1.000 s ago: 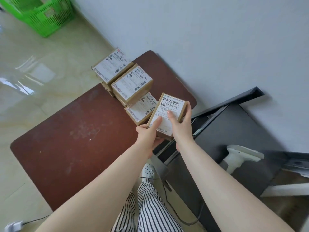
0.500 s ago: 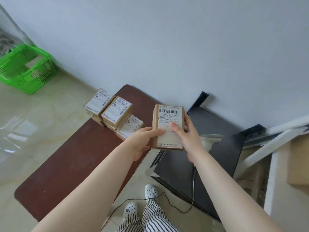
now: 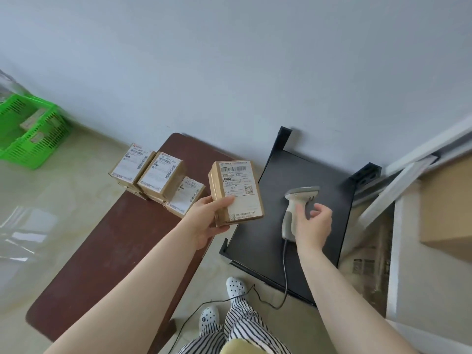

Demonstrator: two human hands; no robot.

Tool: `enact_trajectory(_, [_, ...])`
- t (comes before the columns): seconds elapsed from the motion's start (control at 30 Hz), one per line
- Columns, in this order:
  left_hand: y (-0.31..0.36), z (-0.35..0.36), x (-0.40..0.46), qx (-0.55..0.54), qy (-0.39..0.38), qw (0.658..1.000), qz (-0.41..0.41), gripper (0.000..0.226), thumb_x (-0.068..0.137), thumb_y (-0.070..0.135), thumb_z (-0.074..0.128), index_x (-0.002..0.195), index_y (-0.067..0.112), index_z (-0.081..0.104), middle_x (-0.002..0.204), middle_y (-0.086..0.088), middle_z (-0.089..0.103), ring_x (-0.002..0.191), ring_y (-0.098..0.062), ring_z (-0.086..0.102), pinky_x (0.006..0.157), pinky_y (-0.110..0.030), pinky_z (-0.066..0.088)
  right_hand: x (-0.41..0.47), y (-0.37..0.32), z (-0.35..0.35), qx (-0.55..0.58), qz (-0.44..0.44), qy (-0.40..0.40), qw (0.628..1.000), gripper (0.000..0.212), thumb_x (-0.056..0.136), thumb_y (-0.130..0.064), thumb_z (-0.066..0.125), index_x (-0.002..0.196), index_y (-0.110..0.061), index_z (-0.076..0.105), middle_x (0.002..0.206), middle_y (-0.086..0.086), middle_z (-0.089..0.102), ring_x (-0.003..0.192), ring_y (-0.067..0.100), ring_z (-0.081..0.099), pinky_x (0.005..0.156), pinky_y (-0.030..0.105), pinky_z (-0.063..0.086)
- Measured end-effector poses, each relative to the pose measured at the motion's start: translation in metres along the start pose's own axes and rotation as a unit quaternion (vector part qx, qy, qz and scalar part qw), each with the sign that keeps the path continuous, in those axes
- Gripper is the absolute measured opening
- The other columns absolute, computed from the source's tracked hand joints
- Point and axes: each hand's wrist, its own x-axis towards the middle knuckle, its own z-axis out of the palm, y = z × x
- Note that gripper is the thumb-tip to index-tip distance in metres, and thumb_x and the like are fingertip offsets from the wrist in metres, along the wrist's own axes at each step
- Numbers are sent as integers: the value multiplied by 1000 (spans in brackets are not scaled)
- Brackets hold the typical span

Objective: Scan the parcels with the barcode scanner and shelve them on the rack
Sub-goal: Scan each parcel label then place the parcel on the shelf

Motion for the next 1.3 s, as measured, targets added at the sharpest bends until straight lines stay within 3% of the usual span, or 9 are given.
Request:
enact_trajectory(0.17, [-4,-9,0,-17,21,1000,1,41,89,22,75,128,18,62,101,-4,79,103,-23,73,99,-49,55,7,13,10,-114,24,-42,992,75,81,-45,78,136,-9,41,129,14,57,122,36,50,93,50,48])
enact_trajectory(0.37, [-5,-14,0,-30,19,999,-16,35,91,20,73,125,16,64,100,-5,79,105,-26,73,103,-52,52,11,7,20,-136,32,-65,988,60,86,-35,75,126,-8,39,119,16,63,108,38,60,75,42,47])
enact_trajectory(0.53, [-4,-13,1,-40,22,999,-15,35,91,19,73,125,16,65,96,-4,80,101,-25,73,104,-52,51,7,-6,16,-68,68,-72,993,46,89,-24,70,122,-6,43,110,9,61,90,30,58,72,35,40])
enact_trajectory(0.63, [-2,-15,2,-42,24,999,-6,35,91,19,72,126,17,65,96,-3,80,99,-23,72,102,-49,53,3,-16,12,33,73,-96,992,39,88,-23,68,118,-12,45,107,2,57,91,24,57,76,34,42])
enact_trajectory(0.8, [0,-17,5,-62,31,998,2,44,89,18,75,131,16,61,103,-5,79,97,-20,74,79,-39,59,-14,-51,2,144,84,-183,969,31,93,-32,67,114,-15,52,103,0,61,88,13,60,72,29,46])
enact_trajectory(0.9, [-1,-17,5,-57,32,998,12,48,89,18,76,134,18,60,109,-6,77,100,-20,74,78,-38,60,-26,-77,-11,167,74,-286,941,27,96,-34,63,105,-10,60,89,6,67,74,17,62,68,30,50])
enact_trajectory(0.97, [-1,-17,5,-52,32,998,18,50,88,18,76,135,20,59,109,-5,77,100,-19,74,77,-37,59,-36,-91,-21,211,101,-377,896,28,98,-33,58,102,-6,63,78,6,65,62,14,57,58,26,48])
enact_trajectory(1.1, [-1,-13,4,-56,36,998,24,53,87,17,78,136,20,57,109,-6,78,101,-21,73,82,-39,59,-54,-104,-33,272,158,-492,812,46,87,-41,64,115,-5,67,81,6,62,63,14,54,58,25,48])
enact_trajectory(1.3, [1,-7,-1,-68,32,997,28,54,86,13,78,135,20,57,112,-8,75,102,-23,72,70,-34,60,-62,-110,-35,274,159,-519,794,54,79,-43,70,117,-5,63,79,5,62,61,12,53,56,24,47])
